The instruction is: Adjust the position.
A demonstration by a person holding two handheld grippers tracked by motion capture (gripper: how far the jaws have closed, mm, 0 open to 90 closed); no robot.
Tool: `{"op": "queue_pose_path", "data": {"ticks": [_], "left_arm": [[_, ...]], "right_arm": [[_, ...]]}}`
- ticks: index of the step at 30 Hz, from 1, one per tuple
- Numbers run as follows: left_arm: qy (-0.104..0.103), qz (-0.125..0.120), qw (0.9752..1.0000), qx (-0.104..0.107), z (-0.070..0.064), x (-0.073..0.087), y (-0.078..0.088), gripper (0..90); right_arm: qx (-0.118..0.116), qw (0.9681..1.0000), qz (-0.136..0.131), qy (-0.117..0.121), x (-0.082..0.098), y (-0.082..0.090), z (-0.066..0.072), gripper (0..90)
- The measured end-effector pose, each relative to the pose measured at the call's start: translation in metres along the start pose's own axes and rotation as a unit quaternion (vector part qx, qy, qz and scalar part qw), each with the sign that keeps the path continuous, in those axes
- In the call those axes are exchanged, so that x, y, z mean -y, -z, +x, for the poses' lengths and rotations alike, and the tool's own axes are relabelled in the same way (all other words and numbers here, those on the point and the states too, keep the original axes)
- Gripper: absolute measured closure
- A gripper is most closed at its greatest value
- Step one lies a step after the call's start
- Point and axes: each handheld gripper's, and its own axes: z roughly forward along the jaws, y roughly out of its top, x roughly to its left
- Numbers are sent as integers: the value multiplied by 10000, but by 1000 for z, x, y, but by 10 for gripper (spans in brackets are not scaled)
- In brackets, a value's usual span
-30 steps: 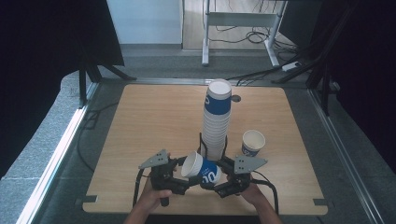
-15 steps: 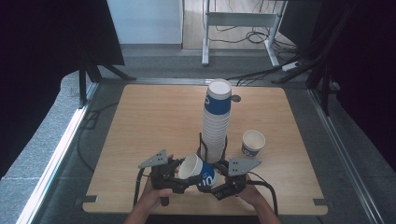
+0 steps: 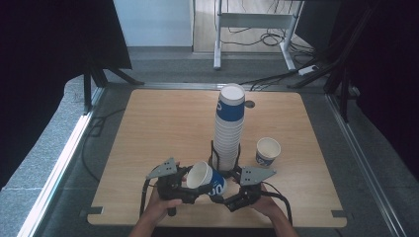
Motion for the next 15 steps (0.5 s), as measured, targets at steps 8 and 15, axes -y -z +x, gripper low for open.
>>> {"op": "queue_pose_path", "data": {"ticks": [8,15], "left_arm": [[-106,78,9998,-137,-2,-2,2,160],[-250,218,9988,-360,-4,-5,4,160]], "right_arm": [[141,9998,126,53,0,3,0,183],[212,9989,396,151,3,4,2,177]]}}
